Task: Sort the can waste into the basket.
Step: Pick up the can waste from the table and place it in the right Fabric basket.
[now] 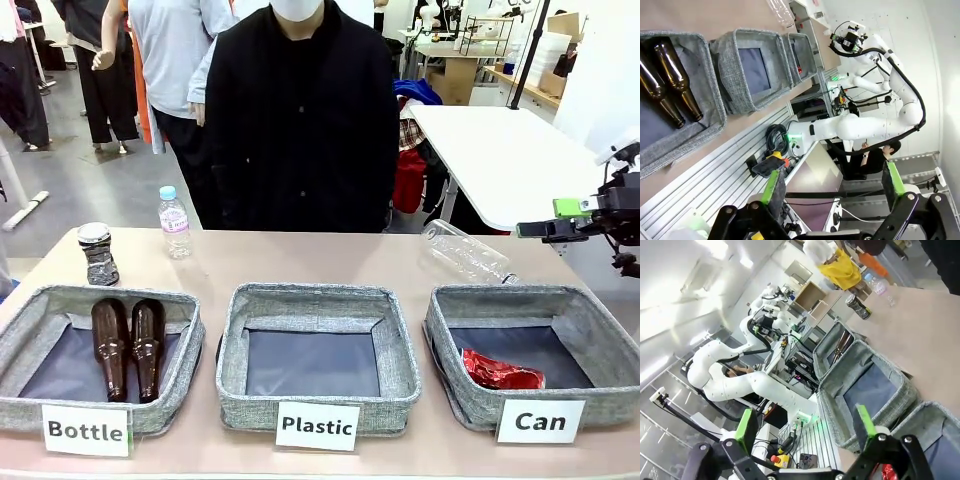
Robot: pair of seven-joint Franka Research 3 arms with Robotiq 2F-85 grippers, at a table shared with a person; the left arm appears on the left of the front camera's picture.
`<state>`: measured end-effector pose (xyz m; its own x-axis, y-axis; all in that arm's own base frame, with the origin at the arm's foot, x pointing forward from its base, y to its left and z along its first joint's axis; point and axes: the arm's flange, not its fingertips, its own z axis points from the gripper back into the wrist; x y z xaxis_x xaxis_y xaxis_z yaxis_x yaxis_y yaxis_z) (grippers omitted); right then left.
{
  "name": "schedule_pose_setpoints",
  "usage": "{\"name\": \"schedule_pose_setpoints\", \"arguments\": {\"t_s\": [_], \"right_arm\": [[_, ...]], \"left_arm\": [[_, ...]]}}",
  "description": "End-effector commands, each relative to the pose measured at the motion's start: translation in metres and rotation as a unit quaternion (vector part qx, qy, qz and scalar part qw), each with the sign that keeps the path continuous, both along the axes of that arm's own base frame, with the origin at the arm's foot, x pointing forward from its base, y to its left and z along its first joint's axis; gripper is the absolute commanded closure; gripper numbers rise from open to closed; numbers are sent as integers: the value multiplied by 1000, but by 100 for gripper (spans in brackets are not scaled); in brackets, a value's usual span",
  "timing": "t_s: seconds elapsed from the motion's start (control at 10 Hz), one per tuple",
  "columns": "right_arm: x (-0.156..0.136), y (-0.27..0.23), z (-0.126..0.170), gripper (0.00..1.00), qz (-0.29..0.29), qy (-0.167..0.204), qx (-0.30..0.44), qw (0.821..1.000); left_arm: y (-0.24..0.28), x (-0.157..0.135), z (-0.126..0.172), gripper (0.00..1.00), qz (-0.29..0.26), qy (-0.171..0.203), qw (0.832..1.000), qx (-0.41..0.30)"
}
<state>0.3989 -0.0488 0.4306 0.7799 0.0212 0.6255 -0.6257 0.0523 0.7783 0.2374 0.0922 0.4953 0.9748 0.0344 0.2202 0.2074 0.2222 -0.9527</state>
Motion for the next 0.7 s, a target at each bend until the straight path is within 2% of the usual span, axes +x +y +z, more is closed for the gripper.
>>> {"name": "schedule_pose_setpoints", "arguments": {"t_s": [0.0,0.4,0.5,0.6], "right_arm": [[-1,-1,2,0,0,-3,-10,1000],[-1,-1,2,0,0,-3,-10,1000],[-1,-1,2,0,0,-3,-10,1000],[-1,-1,2,0,0,-3,-10,1000]], "left_arm": [[2,-5,1,0,-4,0,1000,-2],[0,0,0,0,0,0,1000,0],[-1,12,4,0,0,-42,995,95],[11,40,5,0,40,-117,972,200]]}}
